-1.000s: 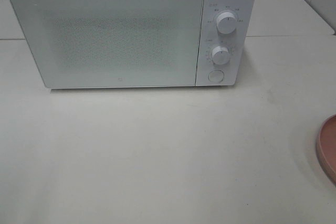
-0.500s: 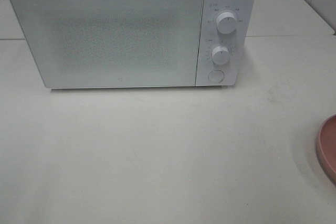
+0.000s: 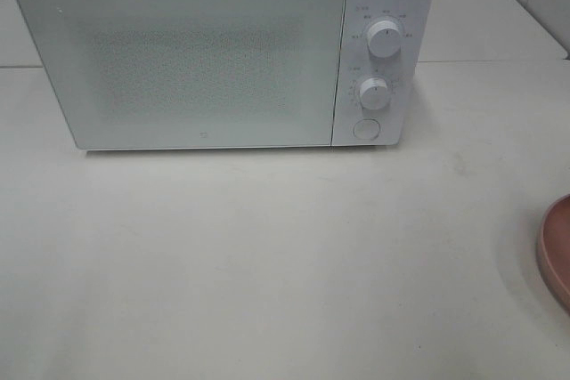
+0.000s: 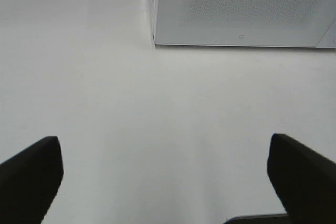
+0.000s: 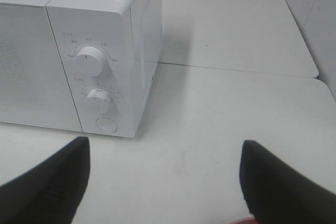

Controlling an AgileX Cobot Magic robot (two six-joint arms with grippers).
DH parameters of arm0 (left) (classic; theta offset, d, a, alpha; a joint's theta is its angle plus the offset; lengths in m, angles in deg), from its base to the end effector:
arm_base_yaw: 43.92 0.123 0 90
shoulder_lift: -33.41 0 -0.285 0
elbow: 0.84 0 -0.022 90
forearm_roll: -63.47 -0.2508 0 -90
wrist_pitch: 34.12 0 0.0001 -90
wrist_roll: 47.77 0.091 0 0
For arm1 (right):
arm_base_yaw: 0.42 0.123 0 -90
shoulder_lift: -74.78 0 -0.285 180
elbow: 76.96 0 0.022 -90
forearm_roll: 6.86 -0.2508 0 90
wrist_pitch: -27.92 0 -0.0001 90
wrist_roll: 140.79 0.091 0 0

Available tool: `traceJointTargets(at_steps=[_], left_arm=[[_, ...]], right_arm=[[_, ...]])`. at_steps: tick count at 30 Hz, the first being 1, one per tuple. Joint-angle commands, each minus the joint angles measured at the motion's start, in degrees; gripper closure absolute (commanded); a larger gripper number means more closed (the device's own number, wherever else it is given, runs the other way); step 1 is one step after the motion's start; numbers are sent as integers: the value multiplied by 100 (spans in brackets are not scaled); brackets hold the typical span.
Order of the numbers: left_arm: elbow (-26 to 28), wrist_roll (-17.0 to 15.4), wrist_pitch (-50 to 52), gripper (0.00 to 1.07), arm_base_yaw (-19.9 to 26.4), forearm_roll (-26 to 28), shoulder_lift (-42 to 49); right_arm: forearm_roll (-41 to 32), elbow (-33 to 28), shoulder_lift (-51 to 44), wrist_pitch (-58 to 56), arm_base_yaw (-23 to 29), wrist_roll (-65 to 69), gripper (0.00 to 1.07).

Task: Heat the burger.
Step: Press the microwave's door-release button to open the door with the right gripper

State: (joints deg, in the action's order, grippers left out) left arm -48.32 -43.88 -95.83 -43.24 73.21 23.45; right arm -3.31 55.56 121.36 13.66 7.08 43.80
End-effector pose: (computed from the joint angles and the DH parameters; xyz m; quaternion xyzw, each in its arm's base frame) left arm -0.0022 -0.0136 0.2824 0.0272 0.8588 -0.0647 0.5076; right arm 0.1412 0.0172 0.3055 -0.0404 0.8095 0.0380 0.5845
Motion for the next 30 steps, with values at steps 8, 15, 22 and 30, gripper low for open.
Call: traceJointTargets(at_steps=[8,15,22,30], left_arm=[[-29,17,69,8,-6,0,11],[-29,17,69,8,-6,0,11],[-29,17,69,8,-6,0,11],[-29,17,69,8,-6,0,11]], right_arm=[[6,-327,733,1484,0,69,31],[11,-814,1341,3100,0,57,31],[11,-1106,2183,4429,0,-6,32],[-292,-1369,2991,5638,0,-120,33]])
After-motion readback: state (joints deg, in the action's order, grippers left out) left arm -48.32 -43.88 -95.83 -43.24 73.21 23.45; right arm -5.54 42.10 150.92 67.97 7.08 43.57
